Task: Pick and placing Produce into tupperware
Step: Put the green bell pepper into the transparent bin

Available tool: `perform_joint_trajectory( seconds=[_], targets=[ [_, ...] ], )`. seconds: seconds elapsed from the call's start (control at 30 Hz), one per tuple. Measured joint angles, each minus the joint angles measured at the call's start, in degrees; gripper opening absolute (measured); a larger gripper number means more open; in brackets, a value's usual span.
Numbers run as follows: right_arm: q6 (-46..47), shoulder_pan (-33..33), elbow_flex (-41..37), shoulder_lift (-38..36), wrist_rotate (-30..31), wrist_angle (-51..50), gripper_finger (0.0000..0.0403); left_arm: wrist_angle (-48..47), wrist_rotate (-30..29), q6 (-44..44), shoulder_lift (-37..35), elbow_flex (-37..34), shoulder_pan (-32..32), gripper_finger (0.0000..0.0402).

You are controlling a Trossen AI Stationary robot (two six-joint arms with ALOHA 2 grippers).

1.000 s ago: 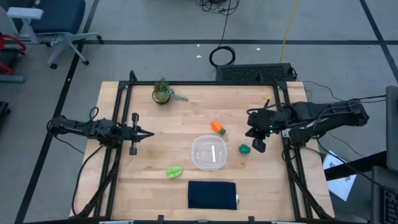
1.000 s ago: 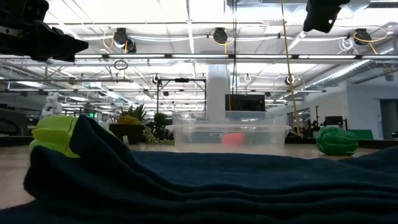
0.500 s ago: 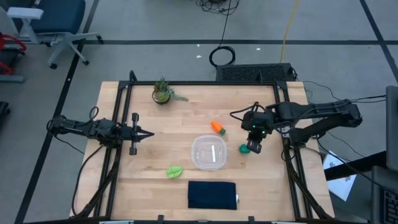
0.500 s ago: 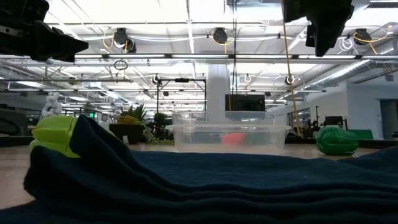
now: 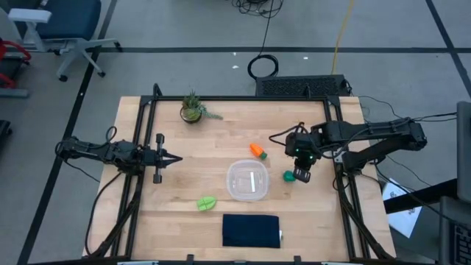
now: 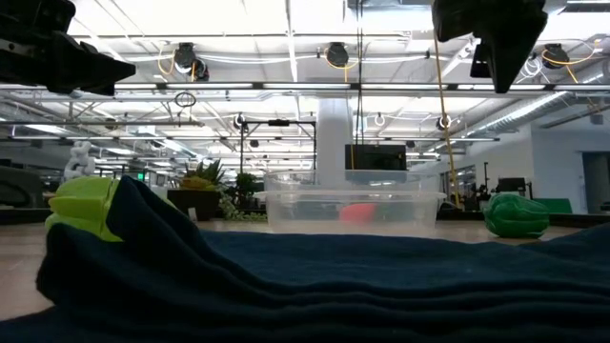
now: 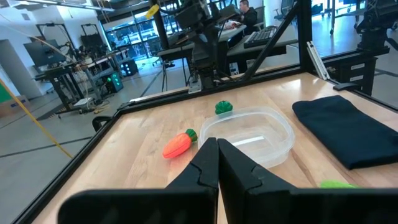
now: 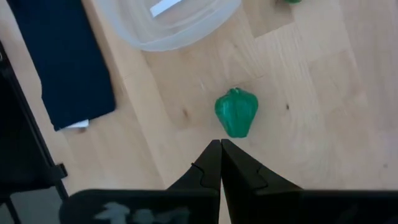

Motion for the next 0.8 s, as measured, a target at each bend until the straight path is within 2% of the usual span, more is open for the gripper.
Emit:
perform_joint_trajectory(
  seconds=[0.13, 0.27, 0.57, 0.8],
  targets=[
    [-1.57, 0.00, 0.00, 0.00, 0.00, 0.27, 0.0004, 0.00, 0.00, 0.00, 0.00, 0.00, 0.01, 0.0001],
    [-1.26, 0.00, -0.02, 0.00, 0.03, 0.34, 0.0034, -0.02, 0.00, 0.02, 0.00, 0.00, -0.01, 0.0001],
    [-0.05, 0.00, -0.09, 1.46, 0.24, 1.07, 0.0180, -0.04, 0.00, 0.02, 0.00, 0.00, 0.00, 0.0001],
    [-6.67, 0.58, -0.09, 4.74, 2.30, 2.04, 0.0266, -0.50, -0.02, 0.04, 0.01, 0.00, 0.01, 0.0001]
  ],
)
